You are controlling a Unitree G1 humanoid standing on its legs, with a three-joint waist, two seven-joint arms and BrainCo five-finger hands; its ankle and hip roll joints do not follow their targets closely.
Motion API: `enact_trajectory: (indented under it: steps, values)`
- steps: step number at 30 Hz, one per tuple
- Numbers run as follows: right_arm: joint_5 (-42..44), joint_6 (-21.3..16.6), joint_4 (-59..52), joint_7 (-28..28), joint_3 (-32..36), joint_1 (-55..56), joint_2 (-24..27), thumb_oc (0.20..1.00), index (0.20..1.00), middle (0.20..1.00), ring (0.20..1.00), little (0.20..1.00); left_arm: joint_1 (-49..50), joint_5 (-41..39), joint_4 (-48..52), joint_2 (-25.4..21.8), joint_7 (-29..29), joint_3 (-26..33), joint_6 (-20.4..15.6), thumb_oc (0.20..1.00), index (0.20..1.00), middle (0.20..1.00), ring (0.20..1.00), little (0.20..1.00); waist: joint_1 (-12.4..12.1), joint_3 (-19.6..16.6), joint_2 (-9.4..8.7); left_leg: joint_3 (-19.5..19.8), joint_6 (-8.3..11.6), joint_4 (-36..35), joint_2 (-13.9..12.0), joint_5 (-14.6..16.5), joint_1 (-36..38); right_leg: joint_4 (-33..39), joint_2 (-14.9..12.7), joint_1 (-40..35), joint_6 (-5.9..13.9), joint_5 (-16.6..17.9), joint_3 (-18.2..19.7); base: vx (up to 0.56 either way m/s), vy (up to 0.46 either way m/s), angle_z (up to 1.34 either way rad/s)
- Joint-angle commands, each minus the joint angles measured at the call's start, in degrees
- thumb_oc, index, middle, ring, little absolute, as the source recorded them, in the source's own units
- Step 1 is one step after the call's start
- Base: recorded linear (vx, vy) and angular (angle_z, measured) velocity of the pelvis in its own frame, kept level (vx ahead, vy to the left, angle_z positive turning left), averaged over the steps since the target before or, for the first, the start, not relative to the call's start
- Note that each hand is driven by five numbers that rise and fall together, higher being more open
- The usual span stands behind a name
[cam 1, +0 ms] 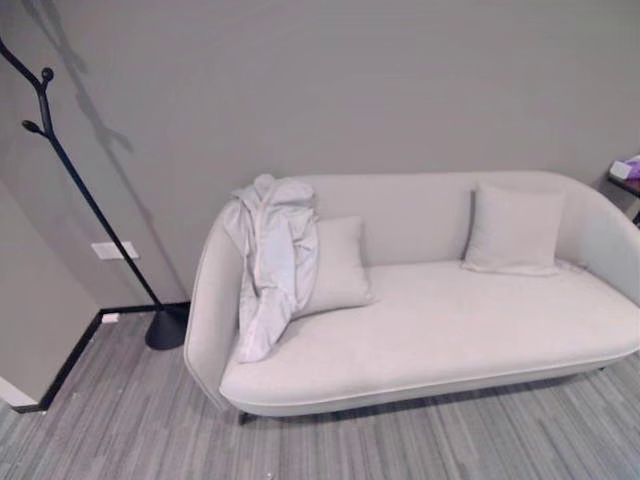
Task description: Hang the clothes on the sofa on the clothes rack.
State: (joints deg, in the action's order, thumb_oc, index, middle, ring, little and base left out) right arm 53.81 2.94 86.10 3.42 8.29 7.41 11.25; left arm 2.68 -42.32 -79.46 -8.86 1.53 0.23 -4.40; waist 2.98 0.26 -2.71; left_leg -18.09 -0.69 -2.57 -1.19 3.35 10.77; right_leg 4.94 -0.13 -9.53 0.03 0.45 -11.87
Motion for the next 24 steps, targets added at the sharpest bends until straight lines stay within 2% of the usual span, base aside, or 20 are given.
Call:
enact_trajectory:
  steps: [1, 6, 11, 14, 17, 20, 21, 22, 23, 24]
  values:
    - [-2.51, -1.73, 3.63, 1.52, -0.68, -3.97, -0.26, 1.0, 1.0, 1.0, 1.0, 1.0, -2.71, 2.02, -1.75, 2.99, 1.87, -0.17, -0.94, 1.0, 1.0, 1.0, 1.0, 1.0, 1.22, 0.22, 1.65, 4.09, 4.51, -1.57, -4.5, -2.63, -0.11, 0.06, -3.22, -0.07, 4.0, -0.91, 0.59, 0.0, 0.0, 0.0]
    - [-5.29, -1.44, 4.38, 2.5, -2.34, -3.89, 0.0, 1.0, 1.0, 1.0, 1.0, 1.0, -2.47, 4.54, -2.7, 2.98, 3.09, -1.63, -0.74, 1.0, 1.0, 1.0, 1.0, 1.0, 0.99, 0.28, 1.56, 4.14, 4.69, -0.33, -4.83, -2.2, -0.25, 0.06, -3.05, -0.39, 3.75, -1.2, 0.53, 0.0, -0.007, 0.0]
    - [-6.47, -1.39, 4.36, 3.22, -3.12, -4.15, 0.35, 1.0, 1.0, 1.0, 1.0, 1.0, -2.79, 6.26, -2.89, 3.07, 4.0, -3.06, -0.52, 1.0, 1.0, 1.0, 1.0, 1.0, 0.82, 0.92, 1.17, 4.34, 4.77, 3.89, -5.17, -1.08, -2.14, 0.06, -3.11, -0.52, 3.34, -1.36, 0.4, 0.0, -0.006, 0.0]
    - [-7.54, -1.07, 4.7, 3.62, -3.67, -4.79, 1.04, 1.0, 1.0, 1.0, 1.0, 1.0, -3.75, 6.11, -2.48, 3.18, 4.28, -4.24, -0.54, 1.0, 1.0, 1.0, 1.0, 1.0, 0.67, 2.74, 0.81, 4.92, 5.3, 11.85, -5.58, -0.24, -7.39, -0.39, -3.45, -0.42, 2.51, -1.77, 0.05, -0.08, -0.009, 0.05]
    - [-8.67, -0.91, 4.73, 3.64, -4.06, -5.42, 1.78, 1.0, 1.0, 1.0, 1.0, 1.0, -4.39, 5.77, -2.24, 3.02, 3.92, -4.16, -0.59, 1.0, 1.0, 1.0, 1.0, 1.0, 0.81, 3.74, 1.32, 4.78, 6.38, 14.33, -7.33, -2.4, -10.4, -0.45, -3.57, -0.33, 2.09, -1.97, -0.8, -0.03, 0.05, 0.12]
    - [-10.65, -0.59, 3.85, 3.7, -4.88, -6.73, 2.8, 1.0, 1.0, 1.0, 1.0, 1.0, -5.26, 5.04, -2.51, 2.91, 3.6, -3.84, -0.74, 1.0, 1.0, 1.0, 1.0, 1.0, 0.83, 3.88, 2.08, 6.12, 6.68, 9.19, -9.87, -5.02, -10.87, -1.4, -5.63, 0.94, 3.2, -1.96, -1.44, 0.03, 0.141, 0.09]
    - [-10.65, -0.58, 3.85, 3.7, -4.88, -6.73, 2.81, 1.0, 1.0, 1.0, 1.0, 1.0, -5.27, 5.04, -2.52, 2.93, 3.6, -3.83, -0.74, 1.0, 1.0, 1.0, 1.0, 1.0, 0.87, 3.86, 2.08, 6.12, 6.7, 8.92, -9.84, -5.19, -10.77, -1.47, -5.64, 0.98, 3.19, -2.0, -1.46, 0.08, 0.196, 0.07]
    - [-11.77, -0.54, 3.23, 3.79, -5.25, -6.98, 3.29, 1.0, 1.0, 1.0, 1.0, 1.0, -5.57, 5.03, -2.56, 3.0, 3.29, -3.93, -1.0, 1.0, 1.0, 1.0, 1.0, 1.0, 1.22, 3.85, 3.09, 6.49, 7.57, 3.97, -12.77, -8.67, -10.47, -2.15, -6.69, 1.59, 3.83, -2.7, -1.19, 0.06, 0.139, 0.03]
    - [-11.78, -0.54, 3.22, 3.79, -5.25, -6.98, 3.31, 1.0, 1.0, 1.0, 1.0, 1.0, -5.57, 5.03, -2.56, 3.02, 3.29, -3.92, -1.0, 1.0, 1.0, 1.0, 1.0, 1.0, 1.19, 3.86, 3.12, 6.43, 7.61, 3.69, -12.77, -8.84, -10.31, -2.21, -6.67, 1.61, 3.81, -2.74, -1.16, 0.1, 0.246, 0.02]
    - [-12.99, -0.5, 3.03, 3.93, -5.55, -7.24, 3.99, 1.0, 1.0, 1.0, 1.0, 1.0, -5.97, 4.97, -2.69, 3.03, 3.13, -4.02, -1.17, 1.0, 1.0, 1.0, 1.0, 1.0, 1.4, 4.12, 3.75, 6.31, 8.35, 1.76, -14.74, -11.1, -10.55, -2.81, -7.47, 2.06, 4.29, -3.09, -1.04, 0.06, 0.191, 0.02]
